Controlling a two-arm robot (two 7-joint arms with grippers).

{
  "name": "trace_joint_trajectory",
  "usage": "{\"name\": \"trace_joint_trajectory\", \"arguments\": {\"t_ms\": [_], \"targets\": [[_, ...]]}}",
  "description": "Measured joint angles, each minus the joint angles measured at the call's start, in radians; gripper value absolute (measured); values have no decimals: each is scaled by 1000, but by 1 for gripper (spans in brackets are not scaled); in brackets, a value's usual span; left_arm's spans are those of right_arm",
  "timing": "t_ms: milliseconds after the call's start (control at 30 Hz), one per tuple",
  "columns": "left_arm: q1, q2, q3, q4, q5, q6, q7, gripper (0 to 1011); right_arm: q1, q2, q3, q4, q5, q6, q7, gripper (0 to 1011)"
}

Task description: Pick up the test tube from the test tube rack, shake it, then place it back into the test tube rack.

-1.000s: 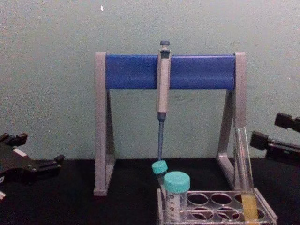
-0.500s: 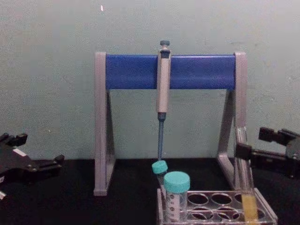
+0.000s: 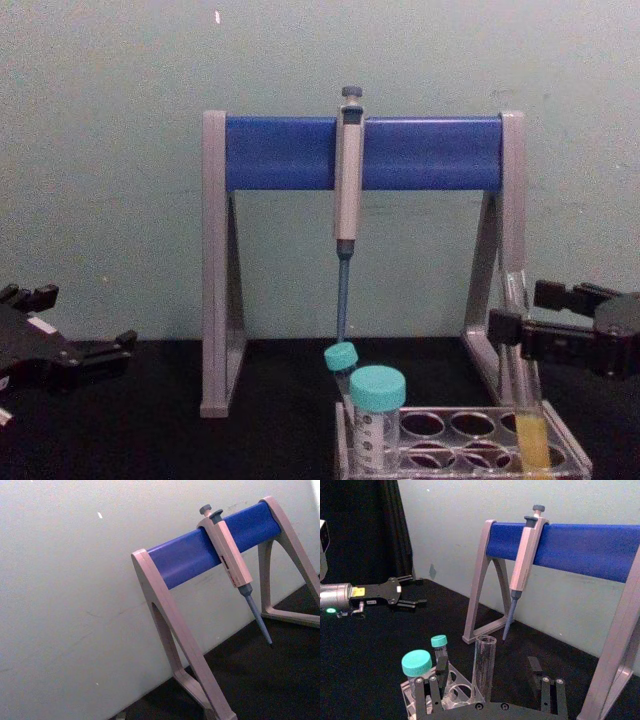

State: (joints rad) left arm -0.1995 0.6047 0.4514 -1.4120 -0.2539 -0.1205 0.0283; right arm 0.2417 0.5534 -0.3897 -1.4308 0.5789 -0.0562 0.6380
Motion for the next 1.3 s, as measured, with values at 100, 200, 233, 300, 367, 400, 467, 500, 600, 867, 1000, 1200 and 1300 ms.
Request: {"name": "trace_joint_trajectory", "arguments": {"t_ms": [100,200,233,300,367,400,467,500,600,867,1000,1200,1300], "targets": [[0,0,0,0,0,0,0,1001,8,0,-5,4,9,18,5,1000],[0,0,0,0,0,0,0,1001,15,0,-11,8,16,31,6,1000],[0,0,0,0,0,0,0,1001,17,0,-12,9,18,34,7,1000],[0,0,0,0,0,0,0,1001,20,0,-15,11,20,38,7,1000],[0,0,0,0,0,0,0,1001,25,1,-19,14,24,46,7,1000],[0,0,0,0,0,0,0,1001,26,1,-21,15,25,49,7,1000],[0,0,0,0,0,0,0,1001,32,1,-26,19,26,57,7,1000],[0,0,0,0,0,0,0,1001,34,2,-27,20,27,59,7,1000],[0,0,0,0,0,0,0,1001,41,2,-34,28,27,69,5,1000],[0,0,0,0,0,0,0,1001,55,0,-43,45,29,79,-6,1000],[0,0,0,0,0,0,0,1001,57,-1,-44,47,28,78,-9,1000],[0,0,0,0,0,0,0,1001,58,-1,-43,48,28,75,-10,1000],[0,0,0,0,0,0,0,1001,58,-1,-43,48,27,75,-10,1000]]}}
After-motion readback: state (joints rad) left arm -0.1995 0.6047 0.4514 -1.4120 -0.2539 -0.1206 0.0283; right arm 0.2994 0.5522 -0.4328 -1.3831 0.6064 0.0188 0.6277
